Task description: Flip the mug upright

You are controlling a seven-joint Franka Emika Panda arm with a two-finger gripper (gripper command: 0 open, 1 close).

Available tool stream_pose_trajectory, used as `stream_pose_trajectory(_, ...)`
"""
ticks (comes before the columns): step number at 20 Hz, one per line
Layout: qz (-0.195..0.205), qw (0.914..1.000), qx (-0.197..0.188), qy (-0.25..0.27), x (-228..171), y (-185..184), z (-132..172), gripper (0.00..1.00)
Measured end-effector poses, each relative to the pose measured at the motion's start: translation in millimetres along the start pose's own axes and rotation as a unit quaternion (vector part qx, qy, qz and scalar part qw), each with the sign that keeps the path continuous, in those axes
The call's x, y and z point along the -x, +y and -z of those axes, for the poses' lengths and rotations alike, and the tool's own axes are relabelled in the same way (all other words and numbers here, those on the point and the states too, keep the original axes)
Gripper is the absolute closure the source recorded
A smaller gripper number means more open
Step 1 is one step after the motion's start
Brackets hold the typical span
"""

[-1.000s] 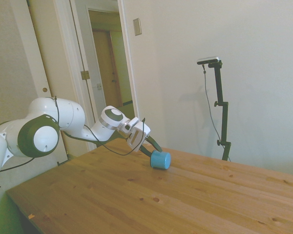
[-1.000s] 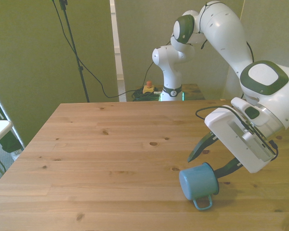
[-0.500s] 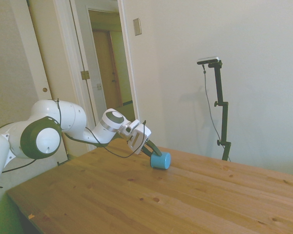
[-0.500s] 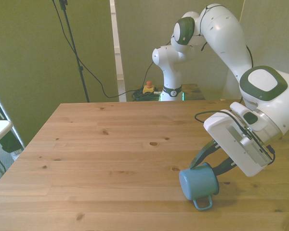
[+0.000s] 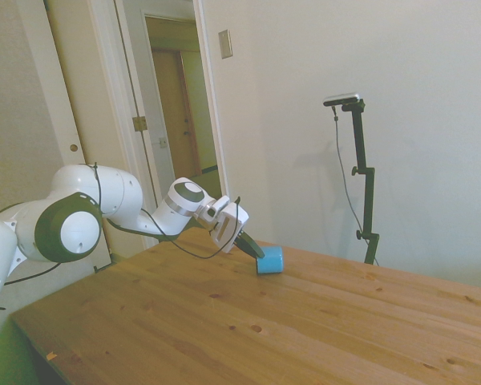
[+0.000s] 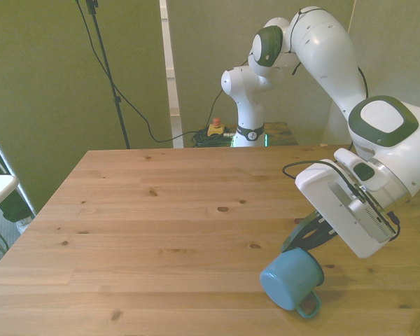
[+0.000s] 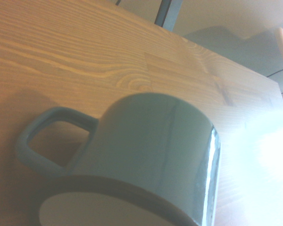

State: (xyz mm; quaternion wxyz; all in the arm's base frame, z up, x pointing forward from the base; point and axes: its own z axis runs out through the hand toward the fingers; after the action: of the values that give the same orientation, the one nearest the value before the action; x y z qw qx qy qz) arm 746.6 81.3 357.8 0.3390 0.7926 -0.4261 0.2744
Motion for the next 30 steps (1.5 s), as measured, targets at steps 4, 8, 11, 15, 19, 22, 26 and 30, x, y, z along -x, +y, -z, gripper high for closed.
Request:
stream_pose_trajectory(4,0.000,1.0000,-0.003,-0.001,0,-1,3,1.00)
stream_pose_trajectory(8,-0.003,0.9999,-0.010,-0.010,0,-1,10,1.00)
stream_pose_trajectory(11,-0.004,0.9989,-0.023,-0.042,-7,2,17,1.00)
stream_pose_trajectory(15,0.006,0.9930,-0.051,-0.107,-28,16,30,1.00)
stream_pose_trajectory(19,0.019,0.9811,-0.088,-0.171,-59,39,43,1.00)
stream_pose_trajectory(22,0.039,0.9688,-0.121,-0.213,-74,56,53,1.00)
stream_pose_trajectory(26,0.075,0.9485,-0.152,-0.268,-73,68,52,1.00)
stream_pose_trajectory(30,0.106,0.9223,-0.184,-0.323,-68,72,37,1.00)
